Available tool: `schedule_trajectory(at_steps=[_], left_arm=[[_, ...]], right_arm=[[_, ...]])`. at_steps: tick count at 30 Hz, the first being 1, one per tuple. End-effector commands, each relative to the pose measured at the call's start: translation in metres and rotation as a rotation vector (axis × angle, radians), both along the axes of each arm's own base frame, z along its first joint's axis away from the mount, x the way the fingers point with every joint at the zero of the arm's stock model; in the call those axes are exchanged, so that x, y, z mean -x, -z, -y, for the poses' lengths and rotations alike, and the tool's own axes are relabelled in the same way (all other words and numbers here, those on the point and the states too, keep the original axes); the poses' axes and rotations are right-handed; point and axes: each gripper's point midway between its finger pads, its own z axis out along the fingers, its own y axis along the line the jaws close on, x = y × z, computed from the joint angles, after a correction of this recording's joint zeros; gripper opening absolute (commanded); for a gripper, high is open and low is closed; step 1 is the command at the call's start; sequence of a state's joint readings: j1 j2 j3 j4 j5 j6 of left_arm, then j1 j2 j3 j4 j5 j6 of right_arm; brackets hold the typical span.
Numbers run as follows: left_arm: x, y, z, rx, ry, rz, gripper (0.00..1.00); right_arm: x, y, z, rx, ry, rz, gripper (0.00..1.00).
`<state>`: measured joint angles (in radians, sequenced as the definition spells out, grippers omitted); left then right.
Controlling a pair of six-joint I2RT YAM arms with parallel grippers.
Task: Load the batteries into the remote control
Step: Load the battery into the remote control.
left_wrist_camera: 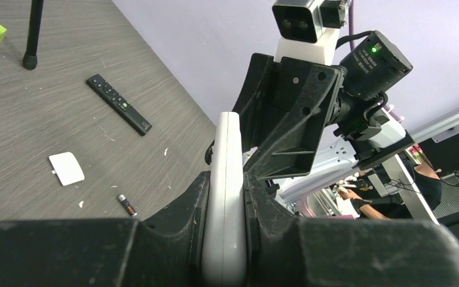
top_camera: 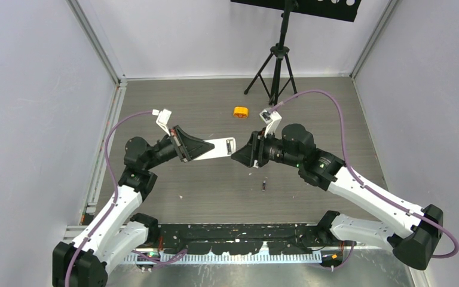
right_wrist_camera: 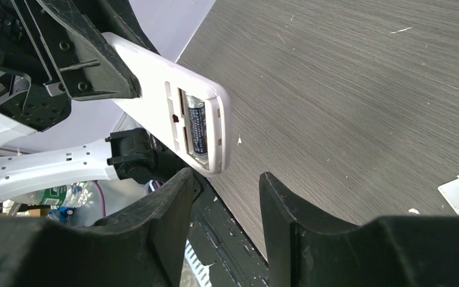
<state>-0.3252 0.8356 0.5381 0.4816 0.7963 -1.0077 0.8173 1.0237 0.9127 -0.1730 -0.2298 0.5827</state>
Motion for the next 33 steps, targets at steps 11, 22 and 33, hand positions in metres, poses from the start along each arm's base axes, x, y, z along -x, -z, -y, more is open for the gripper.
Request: schedule_trajectory(at_steps=[11, 22, 33], left_arm=[[0.009, -0.037, 0.0, 0.056, 0.033, 0.11, 0.0], [0.012, -0.042, 0.0, 0.072, 0.042, 0.113, 0.0], [0.017, -0.055, 0.001, 0.114, 0.077, 0.125, 0.0]], right_arm=[[-0.008, -0.048, 0.005, -0.12, 0.067, 0.105, 0.56], [-0.01, -0.045, -0.002, -0.122, 0.053, 0.091, 0.47], [-0.011, -0.042, -0.005, -0.112, 0.042, 0.079, 0.42]])
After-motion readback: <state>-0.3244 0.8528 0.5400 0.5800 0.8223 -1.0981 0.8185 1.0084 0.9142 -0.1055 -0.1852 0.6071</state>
